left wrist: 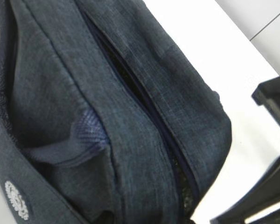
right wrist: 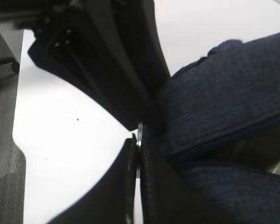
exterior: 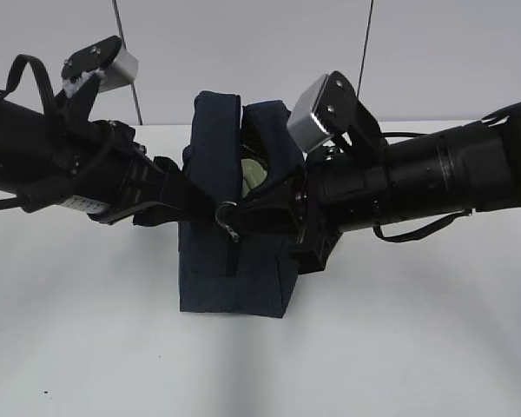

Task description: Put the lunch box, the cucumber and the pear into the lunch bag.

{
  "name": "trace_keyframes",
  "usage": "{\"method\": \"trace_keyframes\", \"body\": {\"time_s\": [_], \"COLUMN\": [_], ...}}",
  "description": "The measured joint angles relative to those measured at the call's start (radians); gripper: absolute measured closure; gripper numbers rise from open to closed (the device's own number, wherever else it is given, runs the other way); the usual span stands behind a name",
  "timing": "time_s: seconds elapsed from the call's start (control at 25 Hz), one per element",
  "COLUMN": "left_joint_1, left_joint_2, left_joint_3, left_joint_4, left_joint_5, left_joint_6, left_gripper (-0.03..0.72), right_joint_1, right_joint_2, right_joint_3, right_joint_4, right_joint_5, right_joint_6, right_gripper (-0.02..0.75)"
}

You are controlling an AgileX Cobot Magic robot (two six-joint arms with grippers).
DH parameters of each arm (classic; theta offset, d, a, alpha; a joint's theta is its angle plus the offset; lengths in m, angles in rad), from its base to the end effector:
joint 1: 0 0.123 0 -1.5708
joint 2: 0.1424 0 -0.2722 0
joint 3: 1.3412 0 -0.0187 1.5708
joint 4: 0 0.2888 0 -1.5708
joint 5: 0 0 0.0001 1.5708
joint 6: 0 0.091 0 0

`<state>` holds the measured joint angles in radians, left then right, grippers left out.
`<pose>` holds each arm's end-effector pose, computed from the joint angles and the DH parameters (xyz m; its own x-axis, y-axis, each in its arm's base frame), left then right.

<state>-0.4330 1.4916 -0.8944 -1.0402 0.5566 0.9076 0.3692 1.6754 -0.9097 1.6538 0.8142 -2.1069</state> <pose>0.2856 -0.1778 0.2110 -0.6979 0.2653 -0.6653 0.6174 0.6936 -0.3712 0.3074 0.1897 0.1854 -0.1484 -0.3557 -0.9227 -0.9507 0.3081 0.0342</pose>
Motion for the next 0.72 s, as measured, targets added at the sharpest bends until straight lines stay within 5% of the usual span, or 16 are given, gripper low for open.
{"method": "trace_keyframes", "body": {"time_s": [0.56, 0.72], "left_joint_1": [0.0, 0.0], "left_joint_2": [0.06, 0.061], "left_joint_3": [0.0, 0.0], "left_joint_4": [-0.022, -0.022], "left_joint_5": [0.052, 0.051], "left_joint_6": [0.0, 0.0], "left_gripper": [0.412, 0.477], "right_joint_1": [0.0, 0.0], "right_joint_2": [-0.008, -0.008], "right_joint_3": [-0.026, -0.049], "right_joint_4": [0.103, 0.103], "right_joint_5": [-0.015, -0.036], "right_joint_6": [-0.059, -0.058], "right_gripper": [0.732, 0.732]}}
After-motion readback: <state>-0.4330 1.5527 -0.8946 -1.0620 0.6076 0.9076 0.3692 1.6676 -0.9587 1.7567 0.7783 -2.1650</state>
